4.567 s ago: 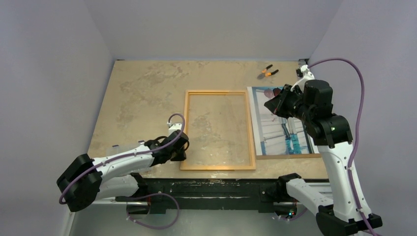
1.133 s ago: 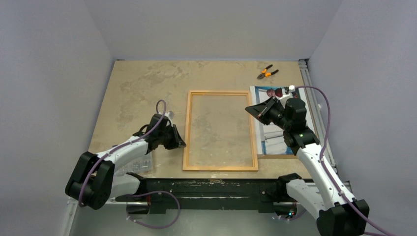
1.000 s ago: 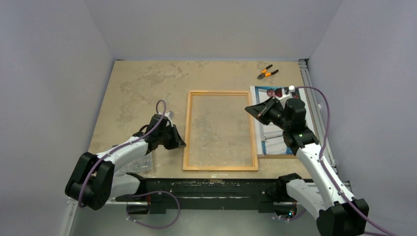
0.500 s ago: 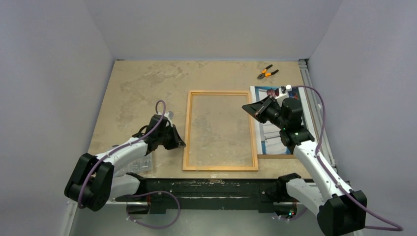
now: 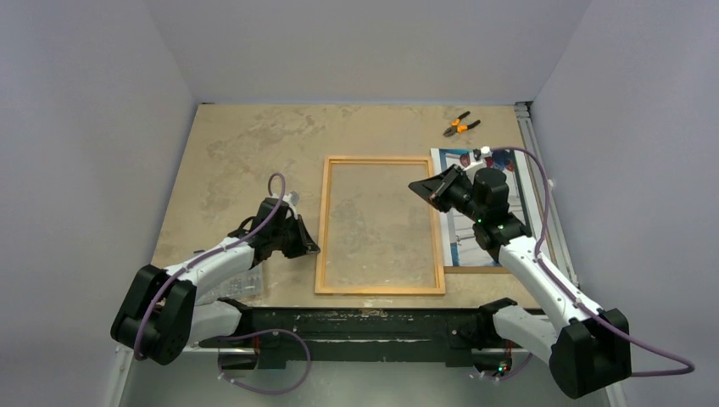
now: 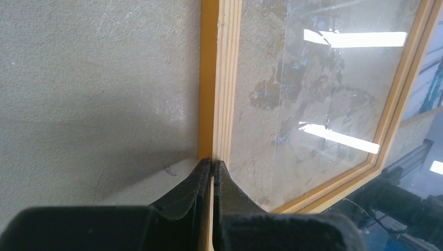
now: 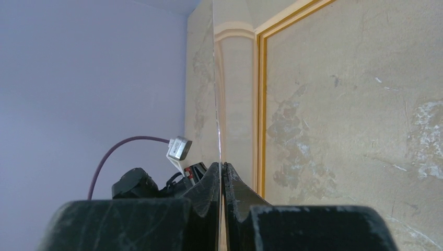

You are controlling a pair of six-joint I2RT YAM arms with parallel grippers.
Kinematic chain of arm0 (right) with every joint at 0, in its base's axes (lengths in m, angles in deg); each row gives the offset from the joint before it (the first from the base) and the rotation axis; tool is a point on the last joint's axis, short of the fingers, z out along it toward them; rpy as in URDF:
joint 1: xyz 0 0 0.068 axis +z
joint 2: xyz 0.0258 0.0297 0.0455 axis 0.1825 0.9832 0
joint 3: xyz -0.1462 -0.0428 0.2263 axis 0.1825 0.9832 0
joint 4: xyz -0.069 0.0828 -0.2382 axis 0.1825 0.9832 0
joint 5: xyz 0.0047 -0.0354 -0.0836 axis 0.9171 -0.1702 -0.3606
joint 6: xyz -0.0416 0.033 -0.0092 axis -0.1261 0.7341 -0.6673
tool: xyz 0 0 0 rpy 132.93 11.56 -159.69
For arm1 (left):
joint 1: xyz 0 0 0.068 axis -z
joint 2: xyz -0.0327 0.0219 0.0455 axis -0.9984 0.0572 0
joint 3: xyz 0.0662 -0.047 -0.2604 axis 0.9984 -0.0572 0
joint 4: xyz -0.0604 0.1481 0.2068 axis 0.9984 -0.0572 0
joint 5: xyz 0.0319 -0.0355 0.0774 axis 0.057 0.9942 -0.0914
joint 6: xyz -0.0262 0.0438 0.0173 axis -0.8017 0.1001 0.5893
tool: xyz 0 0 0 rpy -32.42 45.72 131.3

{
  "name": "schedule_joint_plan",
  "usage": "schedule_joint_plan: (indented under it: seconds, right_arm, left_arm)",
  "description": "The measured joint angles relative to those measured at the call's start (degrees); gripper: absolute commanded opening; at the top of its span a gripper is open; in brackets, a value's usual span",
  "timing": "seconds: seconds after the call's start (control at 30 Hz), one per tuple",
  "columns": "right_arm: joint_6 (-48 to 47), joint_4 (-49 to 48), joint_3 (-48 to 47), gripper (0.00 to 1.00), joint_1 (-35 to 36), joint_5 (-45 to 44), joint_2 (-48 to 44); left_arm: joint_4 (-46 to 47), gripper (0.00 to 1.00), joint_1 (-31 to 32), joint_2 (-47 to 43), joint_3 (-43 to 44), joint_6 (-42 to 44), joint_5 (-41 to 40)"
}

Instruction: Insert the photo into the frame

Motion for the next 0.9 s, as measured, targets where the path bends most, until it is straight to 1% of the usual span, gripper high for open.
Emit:
schedule_joint_plan:
  seconds: [0.27,0.9]
  right_arm:
    - [0.8,-1.7,1.2,0.00,1.2,-2.7,1.0]
    - [1.5,-5.1,1.2,0.00,2.1,-4.2,5.6]
  left_arm:
    - [0.2,0.00,0.0,-0.2,-0.2,0.0,0.0]
    - [0.4,0.00,0.0,-0.2,-0.3,0.0,0.0]
